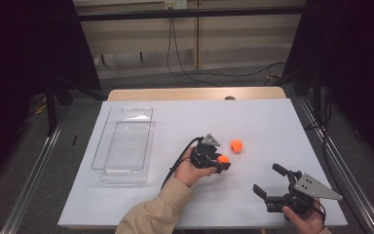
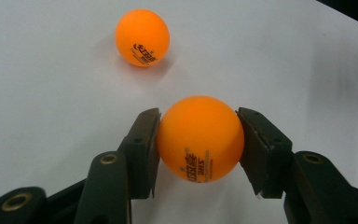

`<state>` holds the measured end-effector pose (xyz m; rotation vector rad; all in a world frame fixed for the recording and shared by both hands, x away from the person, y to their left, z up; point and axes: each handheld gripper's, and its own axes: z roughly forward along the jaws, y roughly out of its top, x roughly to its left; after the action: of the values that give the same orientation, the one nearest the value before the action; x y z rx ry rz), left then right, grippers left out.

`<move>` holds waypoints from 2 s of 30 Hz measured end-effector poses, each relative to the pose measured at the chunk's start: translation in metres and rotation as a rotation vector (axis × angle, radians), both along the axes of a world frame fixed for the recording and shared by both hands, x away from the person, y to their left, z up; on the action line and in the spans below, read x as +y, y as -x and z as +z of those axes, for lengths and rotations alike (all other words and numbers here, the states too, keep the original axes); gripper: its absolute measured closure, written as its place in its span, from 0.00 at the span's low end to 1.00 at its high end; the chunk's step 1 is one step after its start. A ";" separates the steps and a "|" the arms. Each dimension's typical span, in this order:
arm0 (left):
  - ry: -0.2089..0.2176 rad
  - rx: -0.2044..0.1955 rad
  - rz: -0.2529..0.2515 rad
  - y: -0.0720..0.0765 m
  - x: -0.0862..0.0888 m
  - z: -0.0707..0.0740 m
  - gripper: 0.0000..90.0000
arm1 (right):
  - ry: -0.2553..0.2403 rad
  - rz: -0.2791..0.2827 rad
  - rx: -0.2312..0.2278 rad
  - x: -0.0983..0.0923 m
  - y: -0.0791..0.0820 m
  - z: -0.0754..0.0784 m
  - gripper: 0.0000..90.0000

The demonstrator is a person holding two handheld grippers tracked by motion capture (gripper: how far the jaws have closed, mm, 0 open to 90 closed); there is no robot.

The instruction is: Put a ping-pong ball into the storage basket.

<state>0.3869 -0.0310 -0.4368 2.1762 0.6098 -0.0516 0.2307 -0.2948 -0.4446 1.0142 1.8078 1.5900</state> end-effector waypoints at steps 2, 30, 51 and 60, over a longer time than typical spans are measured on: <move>0.001 0.000 0.003 0.000 0.003 0.000 0.56 | 0.001 0.000 0.000 0.000 0.000 0.000 0.01; 0.035 0.029 0.069 -0.007 0.025 0.009 0.56 | -0.001 0.001 -0.001 0.000 0.000 0.000 0.01; 0.029 0.026 0.111 -0.011 0.039 0.015 0.56 | -0.004 0.003 -0.001 0.000 0.000 0.001 0.01; 0.030 0.033 0.124 -0.012 0.044 0.019 0.56 | -0.004 0.003 -0.003 0.000 0.000 0.001 0.01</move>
<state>0.3991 0.0125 -0.4182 2.1079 0.7571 -0.0303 0.2302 -0.2945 -0.4439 1.0105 1.8053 1.5962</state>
